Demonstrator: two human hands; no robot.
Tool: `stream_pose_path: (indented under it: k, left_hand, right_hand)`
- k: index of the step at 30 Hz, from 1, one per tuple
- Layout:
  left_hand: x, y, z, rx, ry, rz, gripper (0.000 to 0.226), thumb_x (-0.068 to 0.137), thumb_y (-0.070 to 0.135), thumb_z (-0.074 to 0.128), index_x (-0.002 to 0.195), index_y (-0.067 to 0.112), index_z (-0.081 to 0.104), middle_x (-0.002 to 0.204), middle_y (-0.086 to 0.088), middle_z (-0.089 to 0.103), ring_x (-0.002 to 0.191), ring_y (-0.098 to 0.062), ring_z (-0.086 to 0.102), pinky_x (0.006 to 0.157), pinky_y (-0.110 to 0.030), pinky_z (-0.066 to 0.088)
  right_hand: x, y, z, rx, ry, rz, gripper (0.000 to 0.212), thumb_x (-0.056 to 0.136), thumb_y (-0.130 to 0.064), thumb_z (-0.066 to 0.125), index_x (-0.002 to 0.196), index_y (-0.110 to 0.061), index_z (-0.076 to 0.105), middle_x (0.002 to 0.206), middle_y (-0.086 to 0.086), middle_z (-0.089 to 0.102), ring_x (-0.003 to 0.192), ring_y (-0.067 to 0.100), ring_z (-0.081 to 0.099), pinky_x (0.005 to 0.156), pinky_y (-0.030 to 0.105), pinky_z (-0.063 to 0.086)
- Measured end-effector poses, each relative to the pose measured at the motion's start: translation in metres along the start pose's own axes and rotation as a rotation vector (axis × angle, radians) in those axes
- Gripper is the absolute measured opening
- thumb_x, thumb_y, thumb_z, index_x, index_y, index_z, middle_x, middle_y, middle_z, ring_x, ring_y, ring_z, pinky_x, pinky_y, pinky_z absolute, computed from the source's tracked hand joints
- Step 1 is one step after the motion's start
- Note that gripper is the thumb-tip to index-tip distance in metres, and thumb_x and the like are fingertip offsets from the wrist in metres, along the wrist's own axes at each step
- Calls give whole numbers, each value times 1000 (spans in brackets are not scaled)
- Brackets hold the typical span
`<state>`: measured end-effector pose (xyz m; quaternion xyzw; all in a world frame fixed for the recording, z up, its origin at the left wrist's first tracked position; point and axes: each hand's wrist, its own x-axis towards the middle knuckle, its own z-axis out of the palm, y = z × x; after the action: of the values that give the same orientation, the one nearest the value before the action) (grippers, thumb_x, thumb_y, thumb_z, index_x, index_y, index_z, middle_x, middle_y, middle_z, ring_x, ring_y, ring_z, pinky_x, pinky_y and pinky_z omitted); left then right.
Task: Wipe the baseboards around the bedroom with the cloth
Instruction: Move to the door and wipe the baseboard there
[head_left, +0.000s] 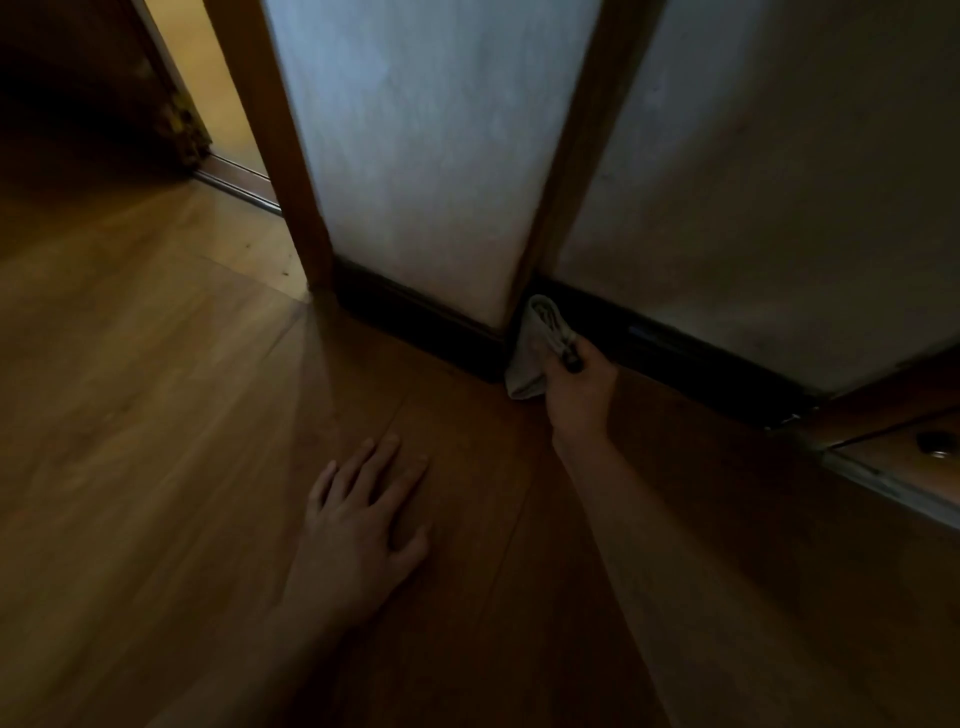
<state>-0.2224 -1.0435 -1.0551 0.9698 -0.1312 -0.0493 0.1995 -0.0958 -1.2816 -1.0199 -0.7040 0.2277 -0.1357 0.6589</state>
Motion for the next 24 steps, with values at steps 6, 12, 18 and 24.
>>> stream_pose_path:
  k: [6, 12, 18, 24]
  left_hand:
    - [-1, 6, -6, -6, -10, -24, 70, 87, 64, 41, 152, 39, 43, 166, 4, 26, 154, -19, 18, 122, -48, 11]
    - [-2, 10, -5, 21, 13, -26, 67, 89, 62, 43, 152, 37, 44, 165, 2, 30, 153, -20, 22, 122, -49, 16]
    - [2, 5, -7, -54, -22, -28, 72, 84, 68, 45, 152, 44, 40, 166, 10, 21, 154, -13, 11, 121, -43, 9]
    - [7, 23, -12, 59, -99, -110, 76, 83, 75, 31, 155, 50, 24, 168, 9, 8, 156, -19, 6, 124, -49, 9]
  right_hand:
    - [-18, -5, -16, -1, -166, 71, 27, 90, -13, 74, 117, -16, 69, 109, -4, 71, 103, 12, 68, 88, 28, 57]
    - [-11, -12, -27, -90, -147, 62, 26, 91, -15, 73, 117, -15, 68, 113, 1, 70, 107, 18, 67, 92, 36, 57]
    - [-3, -8, -9, -210, 34, -57, 31, 91, -25, 74, 119, -14, 71, 109, -4, 70, 100, 12, 66, 86, 27, 56]
    - [16, -9, -8, -210, 208, -90, 38, 86, -23, 79, 121, -9, 71, 108, 1, 70, 94, 8, 64, 77, 15, 52]
